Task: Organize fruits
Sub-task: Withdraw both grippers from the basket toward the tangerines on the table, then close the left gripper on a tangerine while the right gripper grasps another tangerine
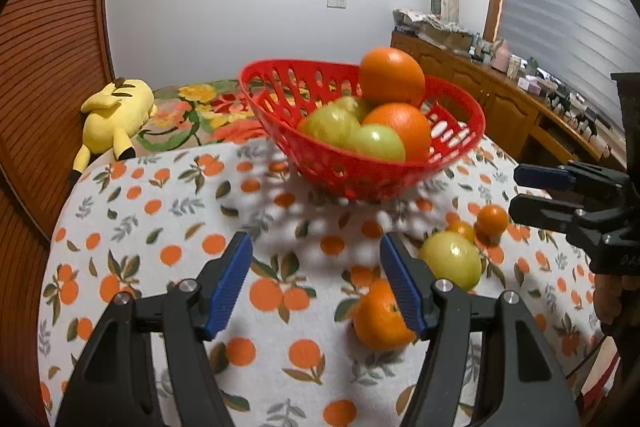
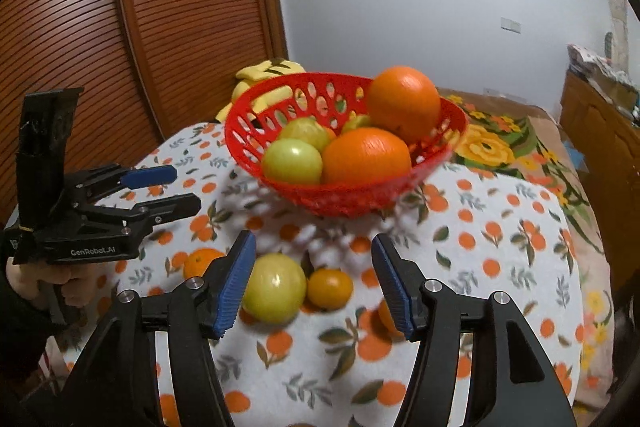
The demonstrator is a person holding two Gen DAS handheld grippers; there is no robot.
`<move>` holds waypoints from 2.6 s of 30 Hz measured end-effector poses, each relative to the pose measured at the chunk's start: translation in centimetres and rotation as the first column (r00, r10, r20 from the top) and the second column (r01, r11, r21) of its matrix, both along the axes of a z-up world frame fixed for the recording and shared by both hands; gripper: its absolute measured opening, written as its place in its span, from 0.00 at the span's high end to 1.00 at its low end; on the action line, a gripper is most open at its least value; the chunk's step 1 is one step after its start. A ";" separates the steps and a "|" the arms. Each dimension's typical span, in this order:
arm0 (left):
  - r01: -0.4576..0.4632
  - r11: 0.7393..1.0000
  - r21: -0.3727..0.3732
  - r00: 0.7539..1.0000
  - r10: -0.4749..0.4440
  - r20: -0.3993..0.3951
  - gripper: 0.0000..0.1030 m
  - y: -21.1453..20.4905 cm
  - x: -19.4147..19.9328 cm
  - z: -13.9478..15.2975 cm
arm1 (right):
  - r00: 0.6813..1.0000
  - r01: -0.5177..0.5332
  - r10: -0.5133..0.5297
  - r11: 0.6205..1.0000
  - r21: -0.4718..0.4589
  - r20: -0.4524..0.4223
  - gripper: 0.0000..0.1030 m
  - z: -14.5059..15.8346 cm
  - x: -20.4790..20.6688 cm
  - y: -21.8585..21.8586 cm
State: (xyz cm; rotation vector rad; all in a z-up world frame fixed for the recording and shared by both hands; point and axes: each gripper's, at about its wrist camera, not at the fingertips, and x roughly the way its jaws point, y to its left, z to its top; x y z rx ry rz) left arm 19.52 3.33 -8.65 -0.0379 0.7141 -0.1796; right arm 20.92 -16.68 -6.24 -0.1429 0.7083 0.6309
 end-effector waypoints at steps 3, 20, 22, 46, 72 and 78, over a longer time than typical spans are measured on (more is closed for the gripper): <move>0.006 1.000 0.007 1.000 -0.006 -0.010 0.36 -0.6 -0.4 -0.4 | 1.000 0.014 -0.014 1.000 0.001 -0.007 0.40 -0.6 -0.6 -0.7; 0.039 0.999 0.017 0.998 -0.038 -0.049 0.36 -2.7 -1.9 -1.6 | 0.996 0.083 -0.083 0.997 0.003 -0.036 0.39 -2.3 -1.9 -3.6; 0.040 0.999 0.017 0.998 -0.039 -0.058 0.36 -2.8 -1.8 -1.9 | 0.995 0.089 -0.089 0.996 0.002 -0.042 0.39 -2.5 -1.9 -3.9; 0.073 0.997 0.004 0.995 -0.072 -0.071 0.35 -3.4 -1.9 -3.0 | 0.985 0.129 -0.137 0.988 -0.089 -0.101 0.54 -5.1 2.4 -3.6; 0.088 0.996 0.005 0.989 -0.086 -0.121 0.35 -4.0 -1.4 -3.9 | 0.979 0.148 -0.153 0.988 -0.047 -0.138 0.66 -6.1 2.5 -4.6; 0.104 0.995 0.006 0.985 -0.103 -0.135 0.48 -4.2 -1.4 -4.1 | 0.981 0.138 -0.143 0.989 -0.051 -0.132 0.66 -6.2 2.4 -4.4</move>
